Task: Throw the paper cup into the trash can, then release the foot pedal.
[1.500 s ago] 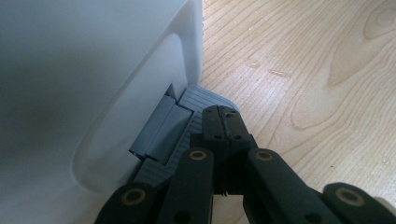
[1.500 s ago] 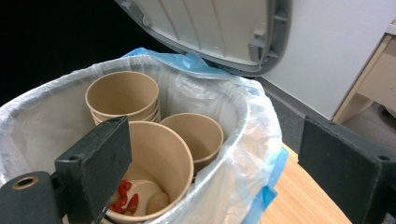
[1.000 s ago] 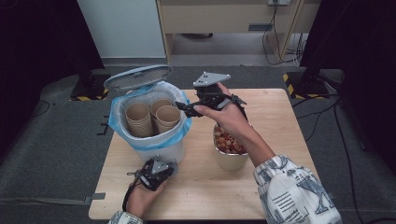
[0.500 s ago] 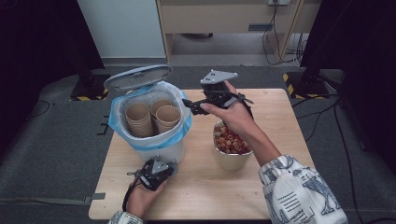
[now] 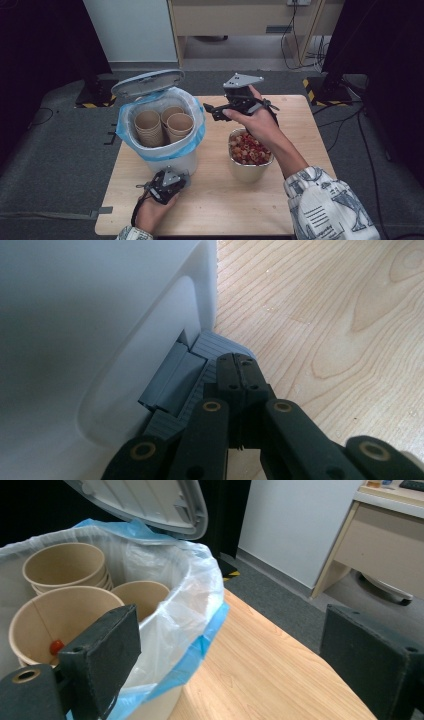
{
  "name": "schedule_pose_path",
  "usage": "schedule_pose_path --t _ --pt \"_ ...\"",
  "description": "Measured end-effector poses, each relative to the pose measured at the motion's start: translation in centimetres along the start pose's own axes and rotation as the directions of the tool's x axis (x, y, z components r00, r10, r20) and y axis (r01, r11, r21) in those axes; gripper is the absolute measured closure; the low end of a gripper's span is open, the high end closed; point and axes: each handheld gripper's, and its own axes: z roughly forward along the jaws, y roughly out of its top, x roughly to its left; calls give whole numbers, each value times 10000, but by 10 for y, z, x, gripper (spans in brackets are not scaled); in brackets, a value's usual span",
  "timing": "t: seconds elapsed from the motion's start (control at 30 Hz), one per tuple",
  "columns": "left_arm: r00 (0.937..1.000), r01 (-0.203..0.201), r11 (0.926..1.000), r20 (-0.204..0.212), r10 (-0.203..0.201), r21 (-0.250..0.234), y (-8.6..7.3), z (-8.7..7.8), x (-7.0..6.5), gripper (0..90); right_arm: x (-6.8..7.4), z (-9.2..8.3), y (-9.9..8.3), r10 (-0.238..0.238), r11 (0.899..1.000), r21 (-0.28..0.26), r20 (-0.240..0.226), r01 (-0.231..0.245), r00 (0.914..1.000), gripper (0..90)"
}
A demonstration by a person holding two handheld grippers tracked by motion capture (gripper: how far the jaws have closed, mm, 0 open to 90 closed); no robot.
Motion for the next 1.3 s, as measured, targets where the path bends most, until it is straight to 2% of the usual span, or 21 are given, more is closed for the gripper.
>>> schedule_pose_path --t 0.4,0.5,0.6,0.7,0.8,0.87,0.97,1.1,1.13,1.23,1.3 --pt "10000 31 10000 -8 -31 -4 0 0 0 898 -10 -9 -4 108 9999 -16 214 -108 9997 96" --pt "9996 242 9997 150 -242 -30 -1 -5 -5 888 -14 -12 -6 122 9999 18 298 -122 9995 95" --pt "9995 304 9988 114 -300 -392 -2 -20 -14 753 -20 -17 -8 121 9999 64 441 -124 9990 91" --pt "9976 654 9948 280 -634 -780 -6 -34 -21 674 -28 -22 -12 268 9996 80 638 -274 9976 91" --pt "9967 786 9942 242 -770 -728 -11 -42 -22 594 -37 -28 -20 361 9991 195 956 -381 9948 90" --pt "9935 1137 9910 116 -1131 -708 -17 -50 -18 548 -43 -35 -27 413 9986 268 1171 -448 9923 89" --pt "9820 1876 9793 -77 -1888 -765 -30 -60 -4 462 -54 -49 -43 647 9969 336 1498 -705 9866 84" --pt "9584 2743 9552 -499 -2811 -1112 -44 -72 19 396 -70 -70 -71 932 9936 435 2026 -1040 9748 72" --pt "9518 2922 9506 -656 -2998 -1051 -47 -72 26 367 -74 -75 -78 995 9927 450 2196 -1119 9705 71" --pt "9243 3567 9267 -996 -3685 -1185 -55 -71 45 301 -82 -89 -103 1165 9893 562 2518 -1346 9608 65" --pt "9108 3826 9179 -1240 -3939 -1057 -57 -67 55 261 -86 -97 -123 1339 9857 630 2707 -1563 9533 64"
